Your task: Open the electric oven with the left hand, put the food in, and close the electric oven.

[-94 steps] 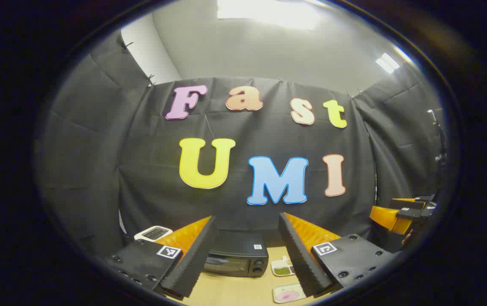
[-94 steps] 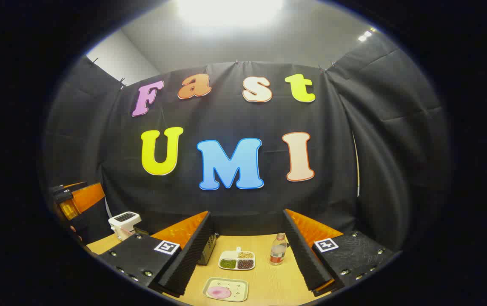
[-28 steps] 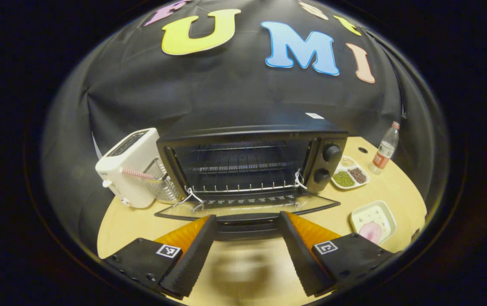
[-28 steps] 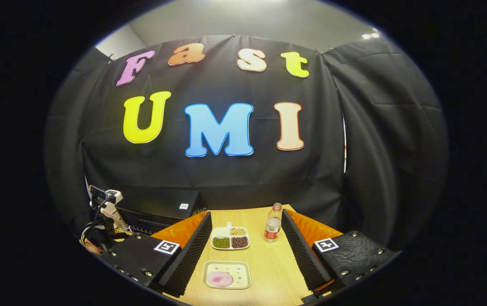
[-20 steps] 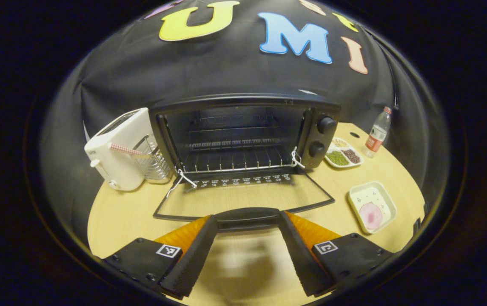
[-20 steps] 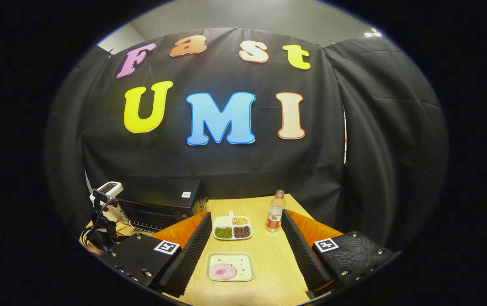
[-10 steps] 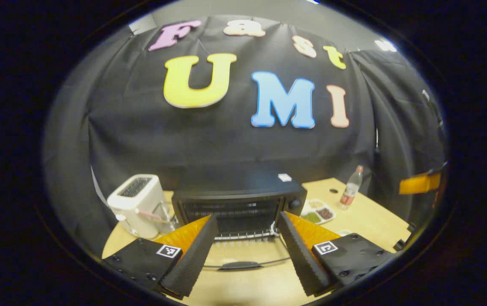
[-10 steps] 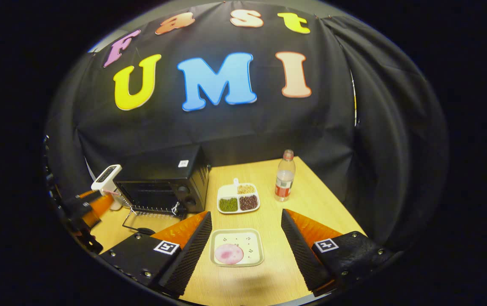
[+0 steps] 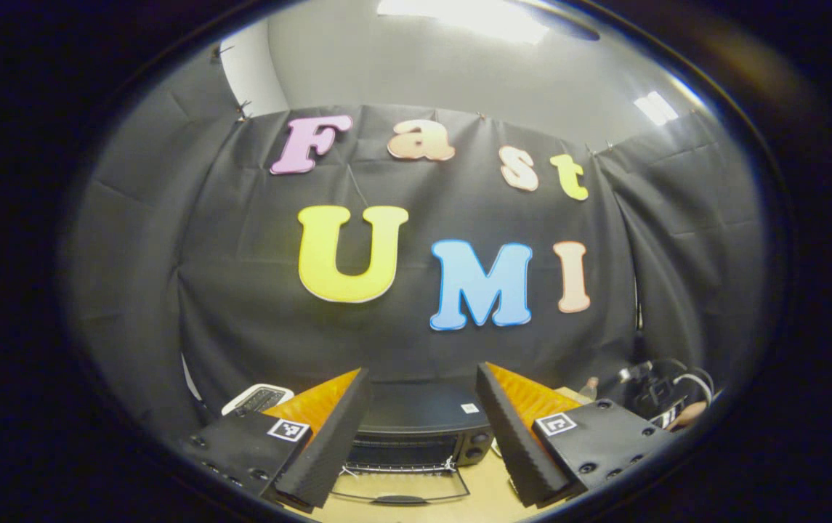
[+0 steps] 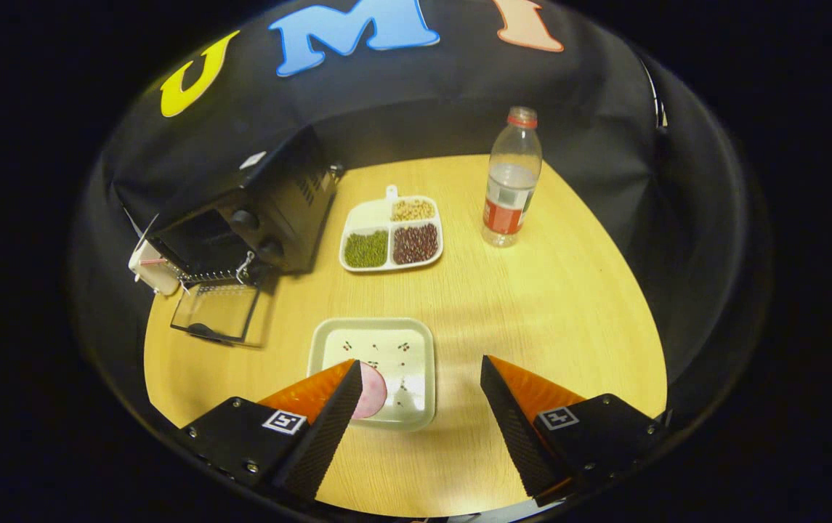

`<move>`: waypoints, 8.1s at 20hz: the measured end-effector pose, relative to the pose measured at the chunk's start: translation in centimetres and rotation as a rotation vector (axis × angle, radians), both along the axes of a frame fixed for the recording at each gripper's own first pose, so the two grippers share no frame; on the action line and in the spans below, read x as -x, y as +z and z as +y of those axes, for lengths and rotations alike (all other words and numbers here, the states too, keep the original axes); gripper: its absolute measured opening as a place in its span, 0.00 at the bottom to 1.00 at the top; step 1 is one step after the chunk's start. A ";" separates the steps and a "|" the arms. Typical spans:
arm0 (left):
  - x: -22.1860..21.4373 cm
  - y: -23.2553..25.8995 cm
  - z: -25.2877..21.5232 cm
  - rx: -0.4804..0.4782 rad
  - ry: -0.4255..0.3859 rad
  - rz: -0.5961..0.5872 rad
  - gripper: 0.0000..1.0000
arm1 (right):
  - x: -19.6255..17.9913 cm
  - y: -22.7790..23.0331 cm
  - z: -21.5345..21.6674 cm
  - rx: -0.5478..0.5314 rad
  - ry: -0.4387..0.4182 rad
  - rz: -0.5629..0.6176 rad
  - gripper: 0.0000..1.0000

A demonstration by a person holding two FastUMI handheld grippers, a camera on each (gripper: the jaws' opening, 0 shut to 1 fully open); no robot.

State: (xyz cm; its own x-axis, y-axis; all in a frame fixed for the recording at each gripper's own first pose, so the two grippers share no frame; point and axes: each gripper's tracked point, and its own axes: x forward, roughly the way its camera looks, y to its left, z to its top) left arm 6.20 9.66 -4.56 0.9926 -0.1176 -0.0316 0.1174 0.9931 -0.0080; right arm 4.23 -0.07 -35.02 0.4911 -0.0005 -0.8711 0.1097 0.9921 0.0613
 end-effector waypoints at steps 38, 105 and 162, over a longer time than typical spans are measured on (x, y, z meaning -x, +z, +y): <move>0.6 -4.4 2.2 -0.025 0.095 0.115 0.97 | 0.2 -5.5 1.8 -0.757 -0.257 0.192 0.01; 4.3 -7.3 13.6 -0.081 0.249 0.207 0.98 | -11.0 1.4 33.6 -0.914 -0.490 -0.080 0.59; 1.7 -45.6 3.5 -0.142 0.052 1.286 1.00 | -2.4 26.7 3.2 0.092 -0.050 -0.881 0.98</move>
